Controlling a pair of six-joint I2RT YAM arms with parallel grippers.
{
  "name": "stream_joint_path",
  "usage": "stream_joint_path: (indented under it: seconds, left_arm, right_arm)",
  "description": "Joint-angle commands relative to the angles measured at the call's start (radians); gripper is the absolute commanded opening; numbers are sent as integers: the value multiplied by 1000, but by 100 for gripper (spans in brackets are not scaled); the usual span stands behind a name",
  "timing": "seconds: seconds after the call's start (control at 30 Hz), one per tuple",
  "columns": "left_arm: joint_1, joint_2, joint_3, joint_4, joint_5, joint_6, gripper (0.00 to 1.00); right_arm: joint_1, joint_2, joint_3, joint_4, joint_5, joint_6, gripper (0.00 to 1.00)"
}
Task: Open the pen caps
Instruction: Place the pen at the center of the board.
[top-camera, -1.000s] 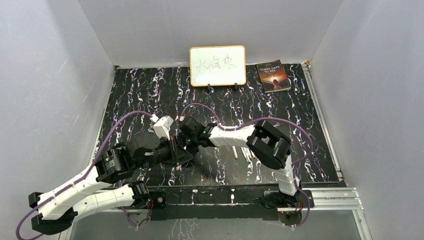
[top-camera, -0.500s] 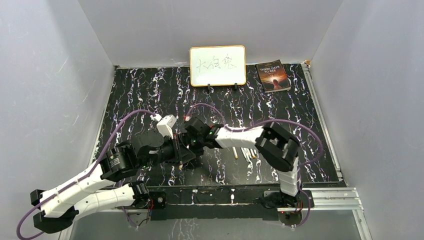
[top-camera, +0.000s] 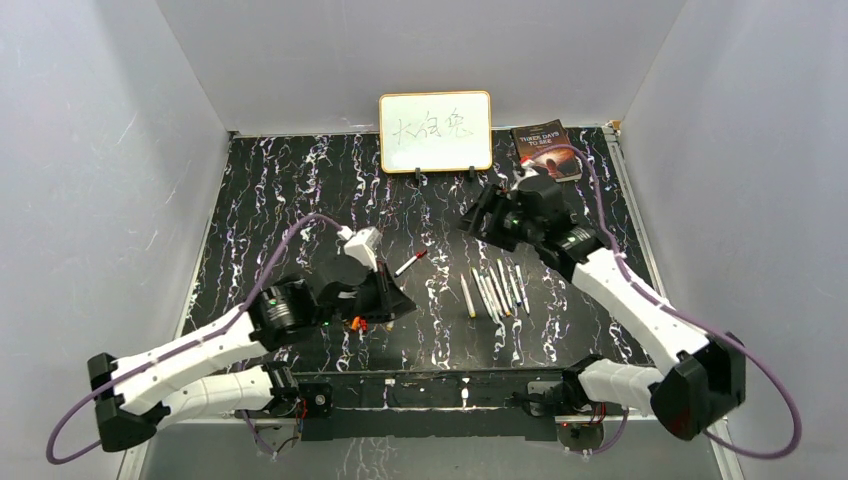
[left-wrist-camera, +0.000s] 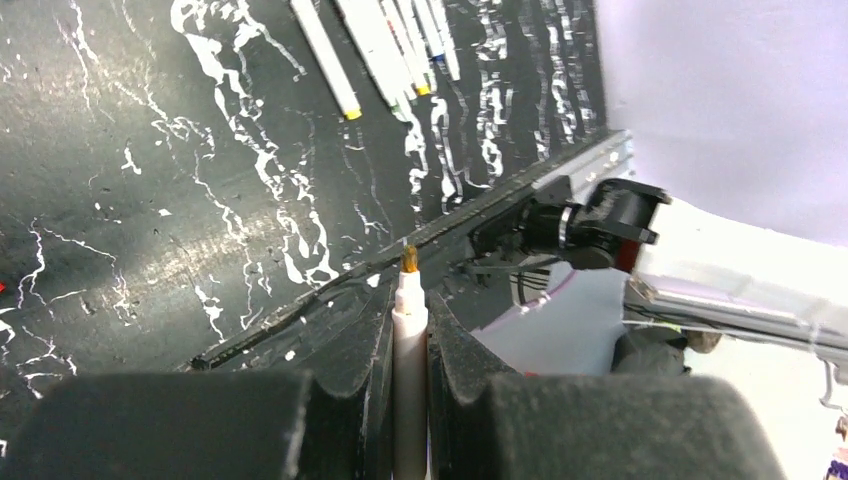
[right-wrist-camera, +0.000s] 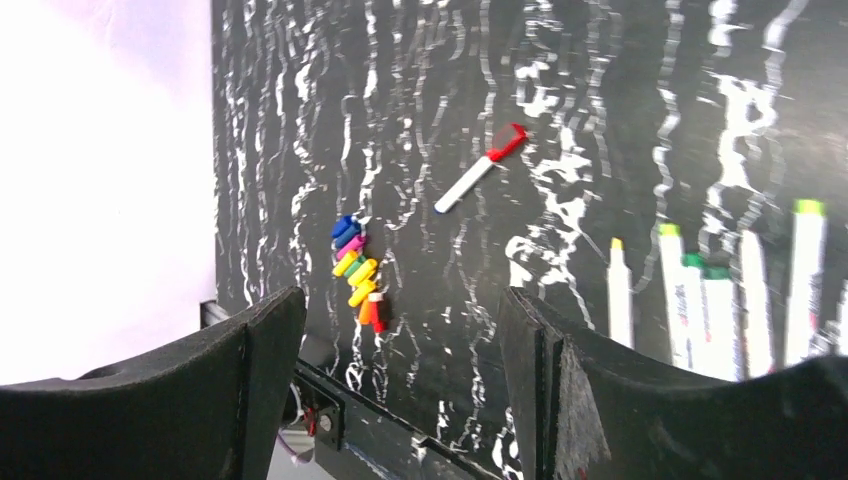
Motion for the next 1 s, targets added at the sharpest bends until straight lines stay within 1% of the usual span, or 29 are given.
stream_joint_path:
  seconds: [0.0,0.13,0.23,0.37,0.5,0.6,0.7,0.97]
  left_arm:
    - [-7,106,-90,159,-43,-69,0]
    - [-6,277,-95,245,-76,-74,0]
    - [4,422,-55,286,-77,-64,0]
    - [15,624,40,265,-92,-54,1]
    - [23,795,154,234,-95,-37,1]
    - [23,886,228,212,-110,-28,1]
    - [24,979,322,149,-143,-18,3]
    - [28,1098,431,75,-191,-11,6]
  right_arm:
    - [-66,-78,-42,-108,-22,-49,69]
    - [-86,-128,-61,-132,-28,-58,69]
    - [-102,-148,-66,-150,-39,-70,70]
    - [-121,-175,-62,-182,-42,-87,70]
    - [-143,-203,-61,-207,-54,-101,70]
    - [-157,-226,-59,-221,-64,-108,70]
    - [-166,-240,-53,-239,-69,-117,70]
    - [-183,-273,-53,-264,-86,-134,70]
